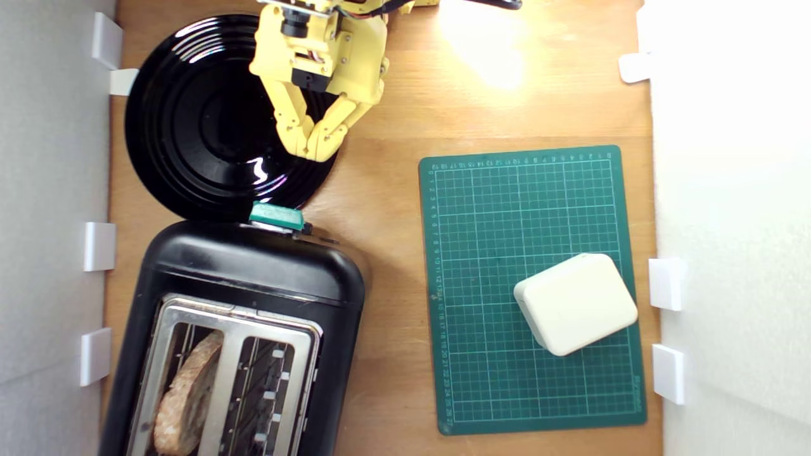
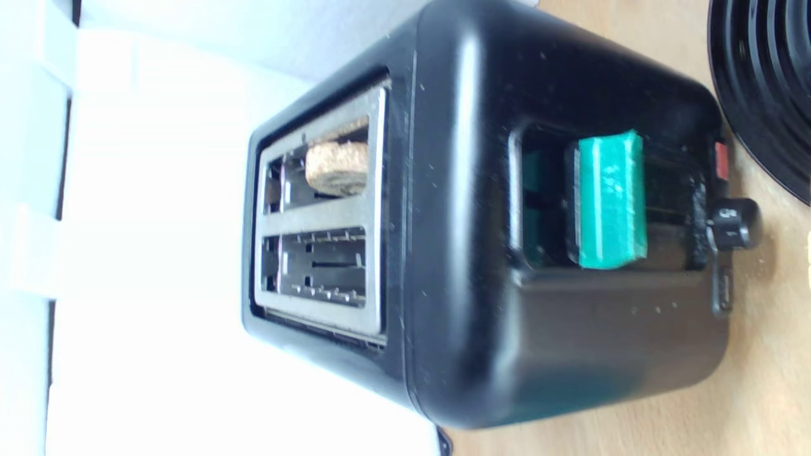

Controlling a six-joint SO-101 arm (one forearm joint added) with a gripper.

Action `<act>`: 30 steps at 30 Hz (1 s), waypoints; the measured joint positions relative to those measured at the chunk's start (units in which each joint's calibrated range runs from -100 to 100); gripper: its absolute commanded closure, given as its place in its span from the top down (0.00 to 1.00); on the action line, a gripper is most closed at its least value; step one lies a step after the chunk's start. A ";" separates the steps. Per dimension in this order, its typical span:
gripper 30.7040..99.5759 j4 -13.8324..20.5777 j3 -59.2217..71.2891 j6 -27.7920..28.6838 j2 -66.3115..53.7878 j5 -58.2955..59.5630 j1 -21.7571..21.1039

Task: Start toaster

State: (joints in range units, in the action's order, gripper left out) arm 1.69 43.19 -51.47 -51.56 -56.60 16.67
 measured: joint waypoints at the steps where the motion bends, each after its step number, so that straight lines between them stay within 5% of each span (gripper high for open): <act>1: 0.01 0.00 -2.04 0.00 1.75 0.00 0.09; 17: 0.01 0.00 -29.29 4.63 22.18 0.00 0.36; 30: 0.01 2.79 -31.05 4.85 29.01 0.00 0.36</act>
State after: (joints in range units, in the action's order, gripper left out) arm 4.48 12.14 -46.62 -22.55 -56.60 17.04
